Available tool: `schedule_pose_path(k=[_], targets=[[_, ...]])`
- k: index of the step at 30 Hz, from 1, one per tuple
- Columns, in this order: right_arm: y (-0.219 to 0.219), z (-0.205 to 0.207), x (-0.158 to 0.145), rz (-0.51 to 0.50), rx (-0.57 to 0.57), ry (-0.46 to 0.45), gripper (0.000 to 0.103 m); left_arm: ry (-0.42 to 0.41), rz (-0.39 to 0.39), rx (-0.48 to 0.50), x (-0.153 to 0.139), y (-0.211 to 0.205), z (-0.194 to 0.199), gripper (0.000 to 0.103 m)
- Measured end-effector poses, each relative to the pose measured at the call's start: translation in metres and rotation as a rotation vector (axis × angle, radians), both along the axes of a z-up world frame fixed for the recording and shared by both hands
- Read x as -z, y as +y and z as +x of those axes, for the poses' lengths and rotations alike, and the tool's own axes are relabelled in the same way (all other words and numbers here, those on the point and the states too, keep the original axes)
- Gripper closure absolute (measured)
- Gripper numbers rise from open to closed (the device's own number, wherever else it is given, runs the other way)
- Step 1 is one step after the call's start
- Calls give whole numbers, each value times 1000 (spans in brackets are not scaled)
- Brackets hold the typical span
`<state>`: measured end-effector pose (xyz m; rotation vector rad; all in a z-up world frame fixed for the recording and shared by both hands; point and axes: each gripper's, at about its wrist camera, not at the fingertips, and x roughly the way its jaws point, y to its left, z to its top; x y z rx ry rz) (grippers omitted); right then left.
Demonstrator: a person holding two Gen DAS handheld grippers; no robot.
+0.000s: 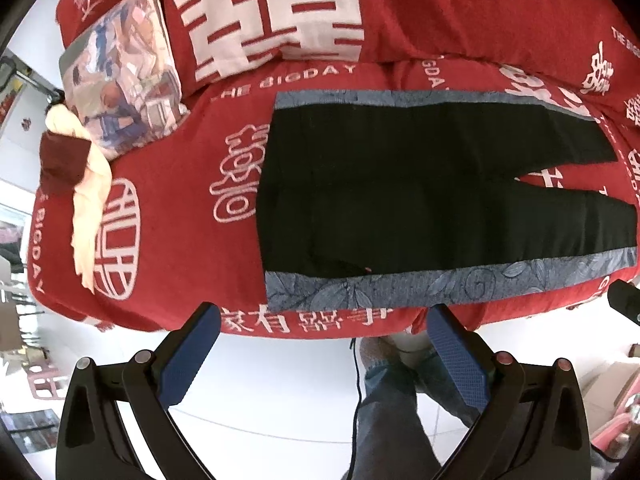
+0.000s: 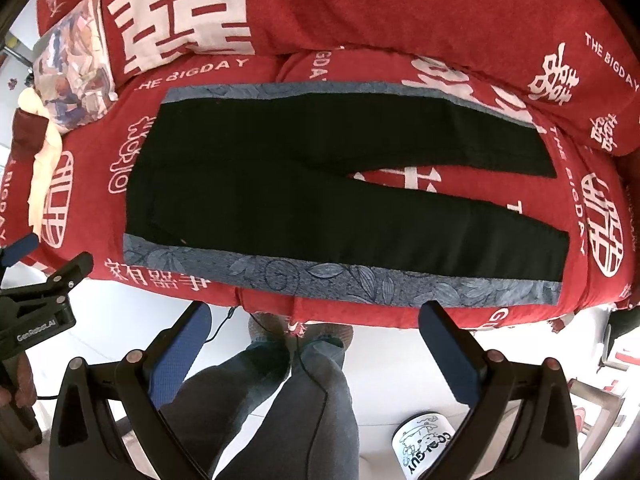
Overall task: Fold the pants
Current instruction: 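Lower both grippers toward the grey waistband of the black trousers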
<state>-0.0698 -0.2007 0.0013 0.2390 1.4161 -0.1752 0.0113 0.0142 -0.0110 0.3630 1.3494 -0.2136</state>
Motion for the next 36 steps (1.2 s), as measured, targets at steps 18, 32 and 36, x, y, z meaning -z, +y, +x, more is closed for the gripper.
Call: schedule_pose_path(k=[18,32,36], targets=[[-11,23,125,70,66,18,0,100,-103,-114,113,-9,26,0],[-20,23,158,77,65,60,0,115,-116,-100,138,-5,32,0],[-23,25,158,110,77,50,0,106,-130,-108,135,-2,34,0]])
